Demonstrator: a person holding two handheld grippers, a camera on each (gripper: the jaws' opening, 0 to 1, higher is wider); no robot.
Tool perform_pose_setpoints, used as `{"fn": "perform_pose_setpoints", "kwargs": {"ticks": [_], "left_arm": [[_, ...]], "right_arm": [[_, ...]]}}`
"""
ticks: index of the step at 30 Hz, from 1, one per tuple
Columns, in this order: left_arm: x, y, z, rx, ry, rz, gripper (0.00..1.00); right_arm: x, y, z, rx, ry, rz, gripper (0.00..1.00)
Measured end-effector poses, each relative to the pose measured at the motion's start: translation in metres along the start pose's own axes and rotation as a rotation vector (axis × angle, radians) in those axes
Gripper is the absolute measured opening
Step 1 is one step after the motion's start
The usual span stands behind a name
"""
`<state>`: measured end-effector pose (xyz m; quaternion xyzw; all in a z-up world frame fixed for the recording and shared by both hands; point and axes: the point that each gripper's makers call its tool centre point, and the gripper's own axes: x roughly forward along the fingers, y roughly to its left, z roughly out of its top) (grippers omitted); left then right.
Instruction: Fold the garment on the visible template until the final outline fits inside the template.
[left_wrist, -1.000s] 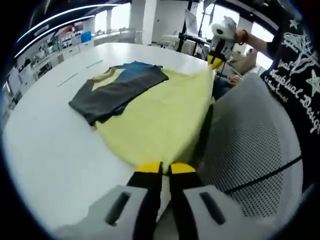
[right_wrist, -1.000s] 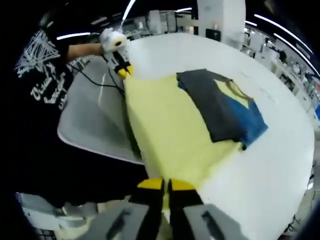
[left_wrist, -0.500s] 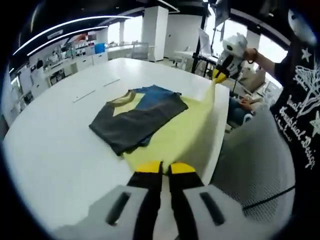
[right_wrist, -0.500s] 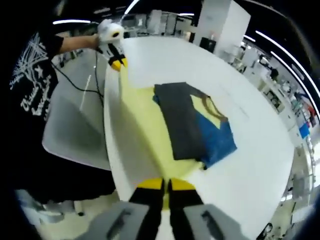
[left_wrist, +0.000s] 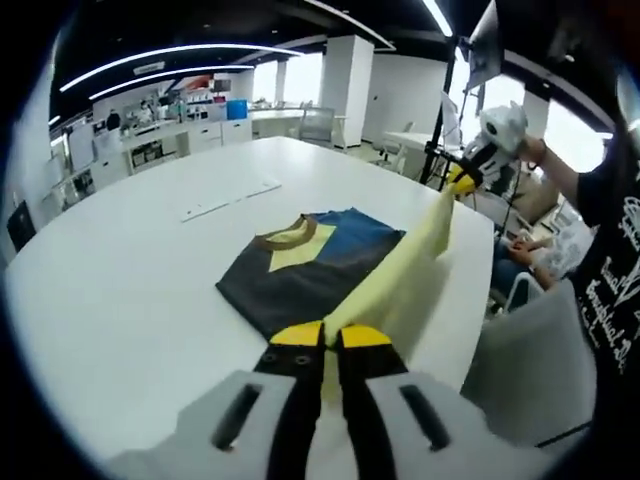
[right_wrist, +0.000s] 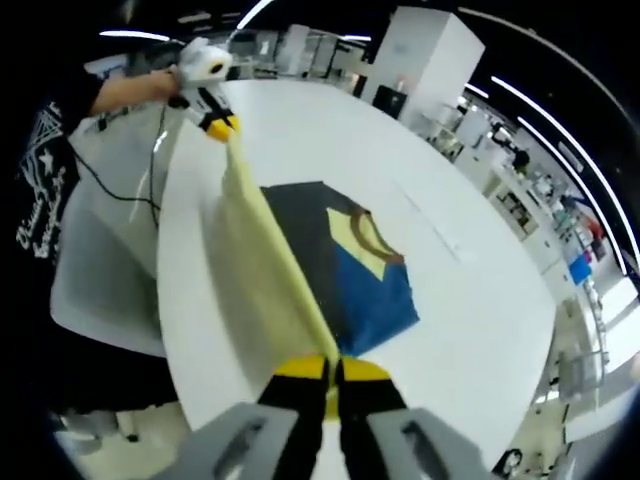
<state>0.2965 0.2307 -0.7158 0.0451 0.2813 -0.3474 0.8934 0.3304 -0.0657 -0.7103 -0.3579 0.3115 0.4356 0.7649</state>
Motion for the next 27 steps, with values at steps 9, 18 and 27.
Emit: {"fn": "perform_pose_setpoints", "kwargs": {"ticks": [9,18,27], "left_arm": [[0.012,0.034,0.029,-0.04,-0.079,0.101,0.01],[0.023,0.063,0.052,-0.097,-0.154,0.154,0.01],[0.04,0.087,0.053,-0.132,-0.164,0.177,0.01]], "right_arm": [[0.017,-0.039,0.01,-0.11,0.024,-0.106,0.0],[0.032,-0.081,0.029,-0.138,0.015,-0.217,0.0],[0.052,-0.105,0.034,-0.085,-0.001,-0.221,0.0]]}}
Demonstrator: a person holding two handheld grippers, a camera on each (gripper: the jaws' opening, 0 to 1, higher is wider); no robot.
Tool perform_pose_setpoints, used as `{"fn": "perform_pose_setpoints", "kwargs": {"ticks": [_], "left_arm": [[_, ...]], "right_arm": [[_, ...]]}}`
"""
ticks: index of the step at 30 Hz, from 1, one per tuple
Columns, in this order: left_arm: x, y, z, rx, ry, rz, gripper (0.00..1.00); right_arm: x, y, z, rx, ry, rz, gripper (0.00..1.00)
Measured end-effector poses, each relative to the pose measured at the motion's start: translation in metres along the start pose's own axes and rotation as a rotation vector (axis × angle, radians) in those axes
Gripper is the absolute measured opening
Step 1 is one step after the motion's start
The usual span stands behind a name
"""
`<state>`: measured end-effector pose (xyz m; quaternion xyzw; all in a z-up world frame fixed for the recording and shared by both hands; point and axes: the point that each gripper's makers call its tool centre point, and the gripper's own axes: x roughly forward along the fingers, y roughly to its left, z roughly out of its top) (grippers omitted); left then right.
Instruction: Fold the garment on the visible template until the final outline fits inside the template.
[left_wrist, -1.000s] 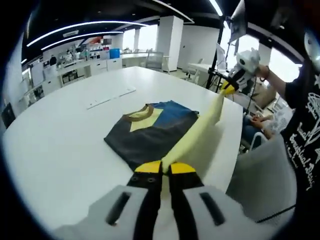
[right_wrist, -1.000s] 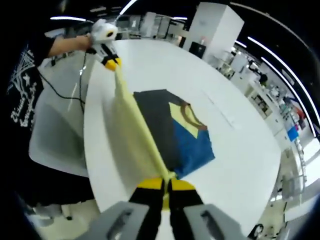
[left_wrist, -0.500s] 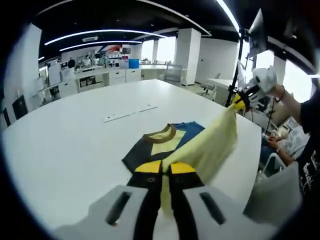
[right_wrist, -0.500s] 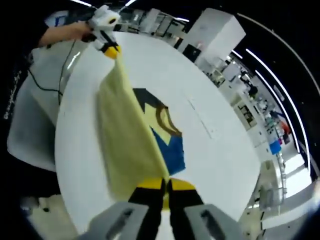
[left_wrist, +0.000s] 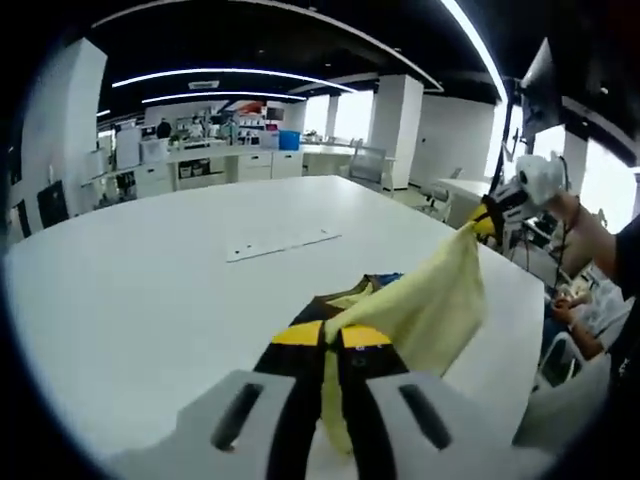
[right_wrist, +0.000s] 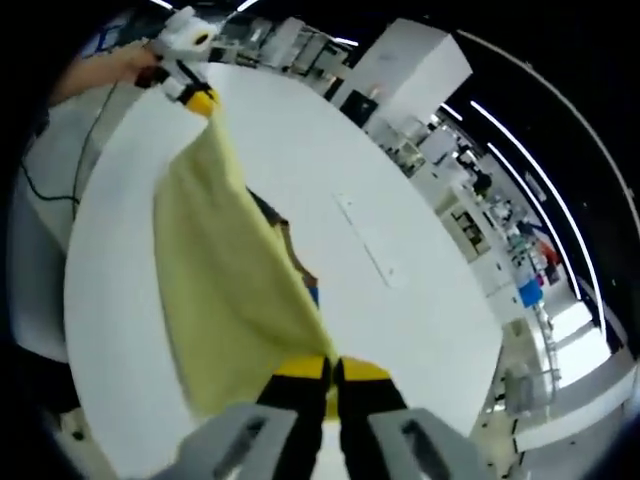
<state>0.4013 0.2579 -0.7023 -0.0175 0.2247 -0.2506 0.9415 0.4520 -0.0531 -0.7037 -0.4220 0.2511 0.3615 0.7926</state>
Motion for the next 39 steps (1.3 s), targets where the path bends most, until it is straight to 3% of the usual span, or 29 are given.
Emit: {"fn": "perform_pose_setpoints", "kwargs": {"ticks": [13,19,24,28,39], "left_arm": [[0.037,0.023,-0.005,-0.098,-0.006,0.043,0.01],[0.054,0.039,-0.021,-0.154,0.025,0.068,0.01],[0.068,0.049,-0.035,-0.184,0.051,0.08,0.01],[0.083,0.061,-0.047,-0.256,0.071,0.096,0.02],[0.113,0.075,-0.068,-0.257,0.105,0.128,0.02]], "right_arm": [[0.05,-0.013,-0.007,-0.008,0.058,-0.031,0.0],[0.071,-0.013,-0.01,0.015,0.065,-0.027,0.0],[0.097,-0.011,-0.018,0.092,0.071,-0.021,0.0],[0.113,-0.01,-0.024,0.103,0.091,-0.014,0.0],[0.14,-0.005,-0.044,0.153,0.134,0.035,0.0]]}}
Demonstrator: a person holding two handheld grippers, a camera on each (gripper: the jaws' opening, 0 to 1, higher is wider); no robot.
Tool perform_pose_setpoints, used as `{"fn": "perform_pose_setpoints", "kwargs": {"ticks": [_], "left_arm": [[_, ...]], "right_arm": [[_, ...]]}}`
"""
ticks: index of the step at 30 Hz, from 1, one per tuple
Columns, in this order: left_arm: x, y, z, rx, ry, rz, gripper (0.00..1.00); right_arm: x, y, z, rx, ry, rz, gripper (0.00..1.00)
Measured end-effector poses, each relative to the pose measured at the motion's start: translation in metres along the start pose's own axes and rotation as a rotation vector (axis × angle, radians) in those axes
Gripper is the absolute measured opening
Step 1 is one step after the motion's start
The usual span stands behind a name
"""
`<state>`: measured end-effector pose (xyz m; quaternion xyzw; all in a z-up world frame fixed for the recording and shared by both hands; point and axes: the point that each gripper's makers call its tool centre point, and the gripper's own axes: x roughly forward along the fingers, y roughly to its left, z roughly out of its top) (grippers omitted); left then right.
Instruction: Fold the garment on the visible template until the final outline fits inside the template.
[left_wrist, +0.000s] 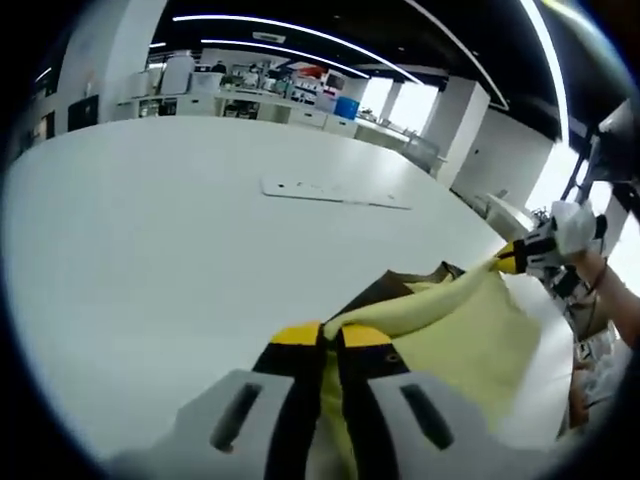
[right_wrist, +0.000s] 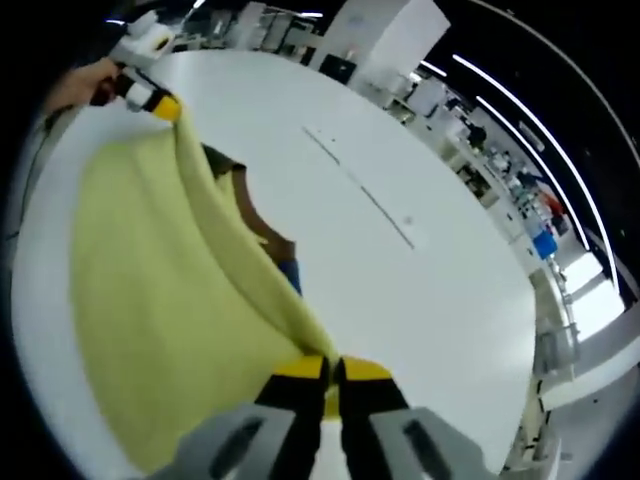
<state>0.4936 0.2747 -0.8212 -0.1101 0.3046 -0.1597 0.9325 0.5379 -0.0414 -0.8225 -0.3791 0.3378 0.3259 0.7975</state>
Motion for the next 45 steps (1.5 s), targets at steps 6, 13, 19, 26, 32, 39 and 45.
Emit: {"fn": "perform_pose_setpoints", "kwargs": {"ticks": [6,13,19,26,32,39,45], "left_arm": [[0.004,0.008,-0.002,0.025,0.012,0.019,0.05],[-0.007,0.015,0.004,0.088,-0.022,0.01,0.06],[-0.015,0.003,0.01,0.211,-0.031,-0.064,0.14],[-0.009,-0.012,-0.001,0.45,0.031,-0.076,0.3],[-0.001,0.006,-0.012,0.656,0.098,0.0,0.27],[0.006,0.012,-0.008,0.785,0.092,0.043,0.19],[0.009,0.023,-0.002,0.741,0.084,0.092,0.17]], "right_arm": [[0.009,0.0,-0.008,0.041,0.01,0.012,0.03],[0.013,0.008,-0.005,0.194,-0.06,0.077,0.13],[0.003,0.007,-0.005,0.243,-0.1,0.105,0.23],[0.002,0.007,-0.014,0.194,-0.081,0.084,0.27],[0.007,0.004,-0.018,0.215,-0.096,0.07,0.27],[0.011,-0.003,-0.017,0.223,-0.114,0.04,0.24],[0.015,-0.009,-0.015,0.243,-0.128,0.01,0.24]]}}
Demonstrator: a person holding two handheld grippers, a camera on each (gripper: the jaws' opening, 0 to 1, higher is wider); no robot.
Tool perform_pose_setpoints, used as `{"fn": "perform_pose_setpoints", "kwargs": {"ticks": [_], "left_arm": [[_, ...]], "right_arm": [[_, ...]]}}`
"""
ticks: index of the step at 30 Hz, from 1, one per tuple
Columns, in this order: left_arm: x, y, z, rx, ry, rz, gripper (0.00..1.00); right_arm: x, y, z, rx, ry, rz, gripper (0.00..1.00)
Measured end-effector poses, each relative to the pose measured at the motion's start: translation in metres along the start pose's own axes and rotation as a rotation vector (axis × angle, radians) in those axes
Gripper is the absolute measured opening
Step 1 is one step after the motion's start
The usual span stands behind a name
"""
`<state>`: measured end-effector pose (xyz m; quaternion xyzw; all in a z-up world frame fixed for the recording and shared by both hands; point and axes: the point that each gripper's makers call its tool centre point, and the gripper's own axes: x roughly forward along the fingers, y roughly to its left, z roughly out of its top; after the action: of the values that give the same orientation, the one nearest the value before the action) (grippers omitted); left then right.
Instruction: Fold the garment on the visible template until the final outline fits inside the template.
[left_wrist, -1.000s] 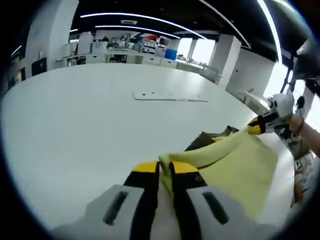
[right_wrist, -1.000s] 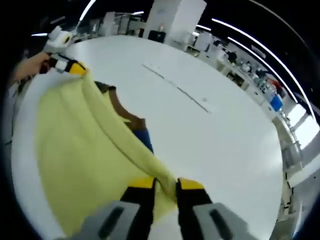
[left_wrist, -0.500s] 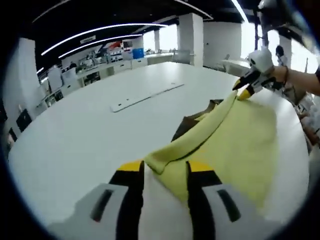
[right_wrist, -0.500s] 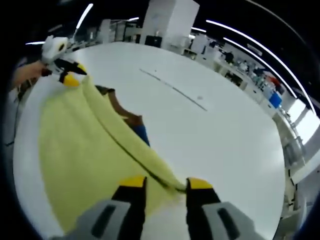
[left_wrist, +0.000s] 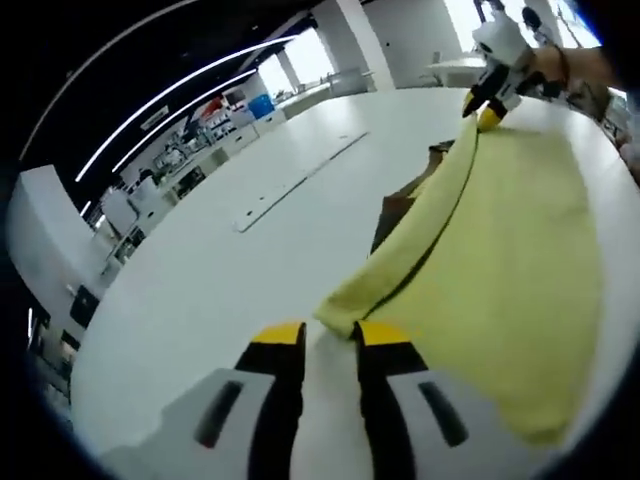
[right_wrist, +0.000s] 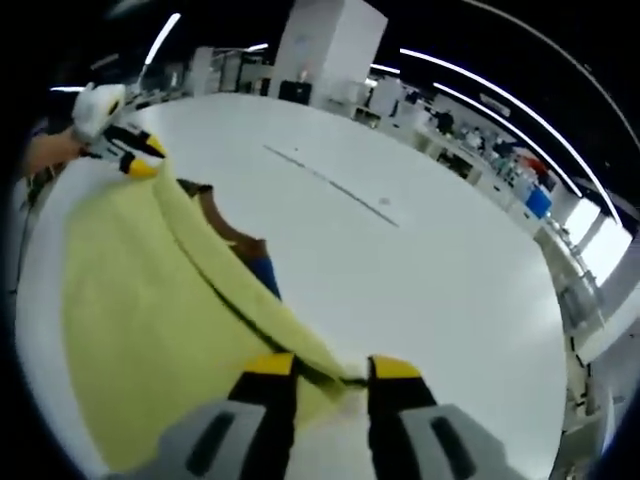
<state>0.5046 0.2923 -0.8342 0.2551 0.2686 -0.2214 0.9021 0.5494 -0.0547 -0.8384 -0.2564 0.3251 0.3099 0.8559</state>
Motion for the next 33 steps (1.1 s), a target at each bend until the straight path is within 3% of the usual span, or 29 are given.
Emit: {"fn": "perform_pose_setpoints", "kwargs": {"ticks": [5,7,9,12,16,19,22,28,33], "left_arm": [[0.001,0.021,0.002,-0.082,-0.015,0.083,0.12],[0.0,0.028,0.003,-0.154,-0.034,0.107,0.1],[-0.002,0.034,0.009,-0.252,-0.076,0.108,0.11],[-0.011,0.03,0.02,-0.318,-0.121,0.097,0.13],[-0.013,0.028,0.01,-0.31,-0.1,0.082,0.14],[-0.015,0.02,0.0,-0.239,-0.056,0.05,0.15],[-0.018,0.008,-0.001,-0.174,-0.053,-0.01,0.17],[-0.016,0.0,-0.002,-0.182,-0.045,-0.039,0.18],[-0.017,0.005,0.005,-0.292,-0.073,-0.035,0.21]], "right_arm": [[0.006,-0.009,0.001,0.087,-0.018,-0.047,0.23],[0.007,-0.009,0.002,0.127,-0.025,-0.05,0.23],[0.009,-0.012,0.003,0.172,-0.039,-0.062,0.23],[0.01,-0.014,0.004,0.21,-0.049,-0.073,0.23],[0.013,-0.016,0.008,0.245,-0.066,-0.079,0.23],[0.013,-0.014,0.007,0.265,-0.064,-0.075,0.23],[0.013,-0.014,0.005,0.267,-0.055,-0.072,0.23],[0.011,-0.012,0.005,0.283,-0.058,-0.074,0.25],[0.002,-0.009,0.011,0.298,-0.072,-0.055,0.3]]}}
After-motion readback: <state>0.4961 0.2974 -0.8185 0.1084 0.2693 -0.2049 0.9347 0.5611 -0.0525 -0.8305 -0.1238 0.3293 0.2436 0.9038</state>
